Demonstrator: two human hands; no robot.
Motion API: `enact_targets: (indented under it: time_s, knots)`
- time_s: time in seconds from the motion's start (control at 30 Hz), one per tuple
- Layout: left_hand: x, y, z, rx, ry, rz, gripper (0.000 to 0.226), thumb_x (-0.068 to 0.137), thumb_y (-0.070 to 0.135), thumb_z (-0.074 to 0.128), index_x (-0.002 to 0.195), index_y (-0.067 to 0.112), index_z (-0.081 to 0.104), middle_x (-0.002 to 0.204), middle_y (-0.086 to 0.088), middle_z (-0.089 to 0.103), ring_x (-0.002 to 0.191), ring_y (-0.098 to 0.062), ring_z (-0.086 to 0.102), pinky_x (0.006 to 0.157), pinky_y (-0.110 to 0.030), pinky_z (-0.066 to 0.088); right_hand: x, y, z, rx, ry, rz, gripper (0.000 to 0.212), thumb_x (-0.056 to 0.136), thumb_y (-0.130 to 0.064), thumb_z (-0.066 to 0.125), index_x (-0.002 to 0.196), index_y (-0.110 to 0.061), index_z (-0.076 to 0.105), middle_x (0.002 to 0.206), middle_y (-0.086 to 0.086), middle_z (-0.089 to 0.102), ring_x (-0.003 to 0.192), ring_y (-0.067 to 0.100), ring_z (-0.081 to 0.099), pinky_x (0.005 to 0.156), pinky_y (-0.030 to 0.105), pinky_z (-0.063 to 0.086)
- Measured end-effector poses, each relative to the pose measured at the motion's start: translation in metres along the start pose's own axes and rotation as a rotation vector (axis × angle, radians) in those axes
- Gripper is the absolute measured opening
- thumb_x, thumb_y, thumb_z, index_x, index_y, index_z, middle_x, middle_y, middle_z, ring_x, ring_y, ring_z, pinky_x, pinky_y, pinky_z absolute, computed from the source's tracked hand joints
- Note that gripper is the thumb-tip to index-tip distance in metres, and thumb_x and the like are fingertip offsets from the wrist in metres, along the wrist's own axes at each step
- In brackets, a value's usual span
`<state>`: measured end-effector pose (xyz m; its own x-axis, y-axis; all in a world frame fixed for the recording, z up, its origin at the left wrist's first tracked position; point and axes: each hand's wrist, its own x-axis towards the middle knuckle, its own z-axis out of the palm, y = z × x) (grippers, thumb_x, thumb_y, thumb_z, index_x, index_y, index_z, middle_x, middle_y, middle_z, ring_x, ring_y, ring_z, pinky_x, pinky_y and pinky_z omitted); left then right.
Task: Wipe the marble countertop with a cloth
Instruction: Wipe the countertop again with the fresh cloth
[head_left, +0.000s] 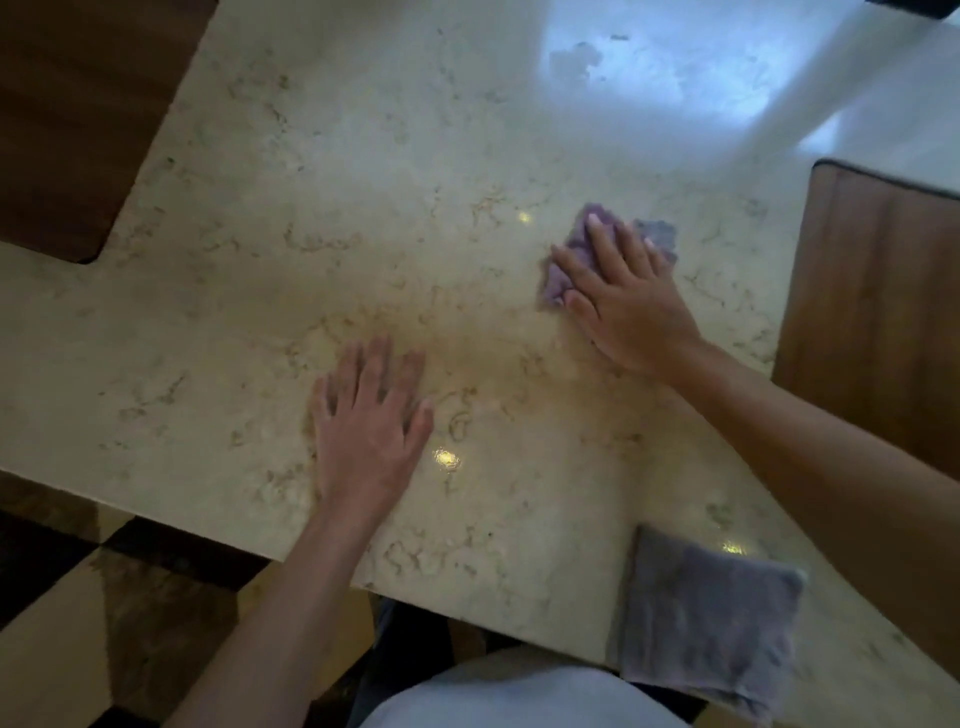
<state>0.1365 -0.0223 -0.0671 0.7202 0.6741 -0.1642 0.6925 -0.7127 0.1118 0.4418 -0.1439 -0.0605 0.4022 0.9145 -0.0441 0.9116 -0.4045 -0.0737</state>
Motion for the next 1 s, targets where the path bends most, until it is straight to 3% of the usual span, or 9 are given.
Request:
enact_targets:
  time_s: [0.1, 0.27, 0.37, 0.47, 0.57, 0.77, 0.83, 0.9, 1.0]
  knots:
    - [0.001, 0.000, 0.000, -0.004, 0.001, 0.000, 0.061, 0.099, 0.054, 0.024, 0.156, 0.033, 0.024, 0.167, -0.004, 0.016, 0.154, -0.030, 0.011, 0.120, -0.057, 0.013, -0.067, -0.067, 0.017, 0.081, 0.013, -0.205, 0.050, 0.103, -0.048, 0.034, 0.150, -0.034, 0.043, 0.166, 0.011, 0.025, 0.152, 0.046, 0.017, 0.119, 0.060, 0.023]
    - [0.000, 0.001, -0.001, -0.017, 0.001, -0.010, 0.062, 0.098, 0.053, 0.024, 0.157, 0.033, 0.024, 0.167, -0.005, 0.017, 0.154, -0.030, 0.010, 0.120, -0.055, 0.012, -0.206, -0.124, -0.002, 0.206, -0.420, -0.846, 0.049, 0.106, -0.045, 0.025, 0.155, -0.046, 0.024, 0.171, -0.006, 0.006, 0.157, 0.026, -0.010, 0.124, 0.045, -0.013]
    - [0.001, 0.002, -0.001, -0.019, 0.007, -0.021, 0.061, 0.099, 0.053, 0.025, 0.157, 0.032, 0.025, 0.167, -0.005, 0.019, 0.154, -0.030, 0.012, 0.119, -0.054, 0.011, -0.174, -0.074, -0.001, 0.247, -0.322, -0.647, 0.048, 0.106, -0.052, 0.028, 0.154, -0.051, 0.024, 0.170, -0.009, 0.006, 0.157, 0.022, -0.006, 0.126, 0.043, -0.006]
    - [0.002, 0.003, -0.003, -0.033, 0.000, -0.013, 0.062, 0.098, 0.053, 0.026, 0.156, 0.030, 0.027, 0.166, -0.007, 0.021, 0.153, -0.032, 0.015, 0.119, -0.055, 0.014, -0.118, 0.006, -0.007, 0.159, -0.253, -0.201, 0.055, 0.096, -0.069, -0.008, 0.150, -0.057, -0.004, 0.167, -0.008, -0.017, 0.155, 0.025, -0.017, 0.126, 0.050, -0.001]
    - [0.002, 0.005, -0.005, -0.033, 0.000, -0.024, 0.063, 0.098, 0.055, 0.023, 0.156, 0.031, 0.026, 0.167, -0.006, 0.019, 0.153, -0.031, 0.014, 0.120, -0.054, 0.013, -0.086, 0.066, -0.015, 0.009, -0.219, 0.106, 0.062, 0.101, -0.062, -0.008, 0.158, -0.041, 0.002, 0.168, 0.019, 0.009, 0.152, 0.049, 0.010, 0.120, 0.064, 0.020]
    - [0.001, 0.008, -0.005, -0.021, -0.003, -0.037, 0.062, 0.098, 0.055, 0.023, 0.155, 0.032, 0.027, 0.167, -0.003, 0.018, 0.154, -0.028, 0.012, 0.120, -0.054, 0.013, -0.089, 0.004, 0.004, 0.054, -0.219, 0.103, 0.066, 0.096, -0.062, 0.008, 0.158, -0.040, 0.009, 0.169, 0.017, -0.001, 0.153, 0.049, -0.004, 0.121, 0.063, 0.007]
    - [0.002, 0.009, -0.006, -0.030, 0.002, -0.038, 0.062, 0.097, 0.054, 0.024, 0.155, 0.031, 0.029, 0.166, -0.004, 0.020, 0.153, -0.028, 0.013, 0.120, -0.054, 0.013, -0.100, -0.034, 0.004, 0.123, -0.203, 0.107, 0.064, 0.093, -0.059, 0.023, 0.155, -0.042, 0.026, 0.169, 0.014, 0.012, 0.153, 0.048, 0.008, 0.121, 0.064, 0.016]
    - [0.002, 0.008, -0.006, -0.033, 0.002, -0.039, 0.062, 0.096, 0.053, 0.026, 0.154, 0.030, 0.032, 0.165, -0.006, 0.023, 0.152, -0.030, 0.015, 0.118, -0.054, 0.014, -0.130, -0.089, 0.009, 0.184, -0.138, -0.024, 0.057, 0.094, -0.055, 0.038, 0.150, -0.043, 0.039, 0.165, 0.013, 0.027, 0.150, 0.048, 0.022, 0.120, 0.062, 0.023]
    - [0.003, 0.008, -0.007, -0.034, 0.007, -0.025, 0.063, 0.095, 0.050, 0.026, 0.152, 0.026, 0.038, 0.163, -0.009, 0.029, 0.150, -0.034, 0.022, 0.115, -0.057, 0.020, -0.178, -0.117, 0.007, 0.211, -0.288, -0.235, 0.051, 0.103, -0.055, 0.031, 0.154, -0.048, 0.026, 0.169, 0.007, 0.014, 0.155, 0.040, 0.009, 0.125, 0.052, 0.009]
